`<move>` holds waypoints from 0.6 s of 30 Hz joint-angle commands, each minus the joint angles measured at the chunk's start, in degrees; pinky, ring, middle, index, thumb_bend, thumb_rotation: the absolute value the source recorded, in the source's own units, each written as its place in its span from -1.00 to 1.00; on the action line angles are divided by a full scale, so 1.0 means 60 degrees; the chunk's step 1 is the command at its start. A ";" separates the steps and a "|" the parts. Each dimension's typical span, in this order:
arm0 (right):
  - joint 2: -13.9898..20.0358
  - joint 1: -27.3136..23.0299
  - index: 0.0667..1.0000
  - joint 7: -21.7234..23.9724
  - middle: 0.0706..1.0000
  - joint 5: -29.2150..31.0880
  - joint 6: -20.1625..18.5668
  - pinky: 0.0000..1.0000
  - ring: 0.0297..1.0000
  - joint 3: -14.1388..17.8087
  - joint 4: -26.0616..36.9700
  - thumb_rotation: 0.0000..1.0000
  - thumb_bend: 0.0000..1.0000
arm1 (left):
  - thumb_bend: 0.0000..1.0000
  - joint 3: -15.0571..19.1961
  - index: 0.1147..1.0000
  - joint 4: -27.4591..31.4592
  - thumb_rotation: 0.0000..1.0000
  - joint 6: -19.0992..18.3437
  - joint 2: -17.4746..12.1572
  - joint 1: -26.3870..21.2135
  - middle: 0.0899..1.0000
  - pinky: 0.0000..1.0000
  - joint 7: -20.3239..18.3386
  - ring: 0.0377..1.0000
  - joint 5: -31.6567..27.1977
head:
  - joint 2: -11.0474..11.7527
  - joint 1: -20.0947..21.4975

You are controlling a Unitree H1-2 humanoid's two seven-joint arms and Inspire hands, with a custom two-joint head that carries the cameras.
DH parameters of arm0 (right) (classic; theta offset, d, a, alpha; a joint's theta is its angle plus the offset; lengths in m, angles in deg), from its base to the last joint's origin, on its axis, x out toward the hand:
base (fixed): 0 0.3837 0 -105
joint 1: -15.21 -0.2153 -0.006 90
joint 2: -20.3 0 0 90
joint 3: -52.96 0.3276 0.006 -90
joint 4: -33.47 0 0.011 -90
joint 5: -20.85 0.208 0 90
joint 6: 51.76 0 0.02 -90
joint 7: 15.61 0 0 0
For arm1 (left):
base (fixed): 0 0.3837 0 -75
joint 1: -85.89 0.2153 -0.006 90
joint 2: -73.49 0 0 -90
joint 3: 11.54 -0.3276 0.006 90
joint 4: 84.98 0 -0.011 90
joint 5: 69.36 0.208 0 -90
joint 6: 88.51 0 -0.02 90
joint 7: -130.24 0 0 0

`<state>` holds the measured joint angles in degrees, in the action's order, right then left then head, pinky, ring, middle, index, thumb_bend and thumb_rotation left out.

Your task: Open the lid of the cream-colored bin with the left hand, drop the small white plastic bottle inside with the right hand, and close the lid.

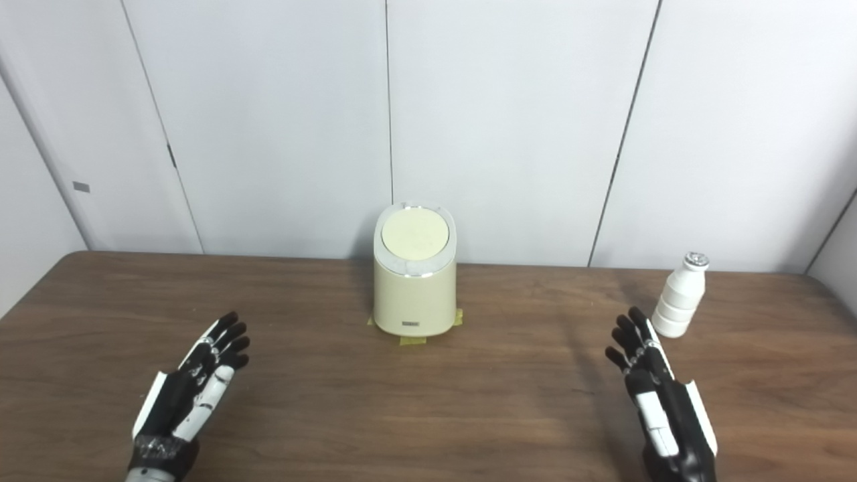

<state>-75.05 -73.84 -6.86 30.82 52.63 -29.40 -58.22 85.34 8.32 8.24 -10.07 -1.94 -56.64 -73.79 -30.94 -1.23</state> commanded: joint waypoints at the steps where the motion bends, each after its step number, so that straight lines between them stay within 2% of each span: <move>1: -0.0322 0.1025 0.92 0.0116 0.90 0.0085 0.0292 0.80 0.89 -0.0126 -0.2029 0.67 0.27 | -0.22 -0.0189 0.88 -0.1235 0.13 0.0056 0.0370 0.0651 0.81 0.74 0.0075 0.78 -0.0076 | -0.0011 -0.0004; 18: -0.0268 0.1098 0.92 0.0095 0.90 -0.0038 0.0290 0.79 0.88 -0.0171 -0.1929 0.71 0.28 | -0.20 -0.0202 0.89 -0.1172 0.16 0.0040 0.0336 0.0681 0.81 0.74 0.0063 0.78 -0.0043 | -0.0060 0.0049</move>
<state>-74.93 -73.96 -6.86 30.73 52.65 -29.44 -58.46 85.31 8.24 8.24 -10.07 -1.99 -56.63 -73.78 -31.29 -0.97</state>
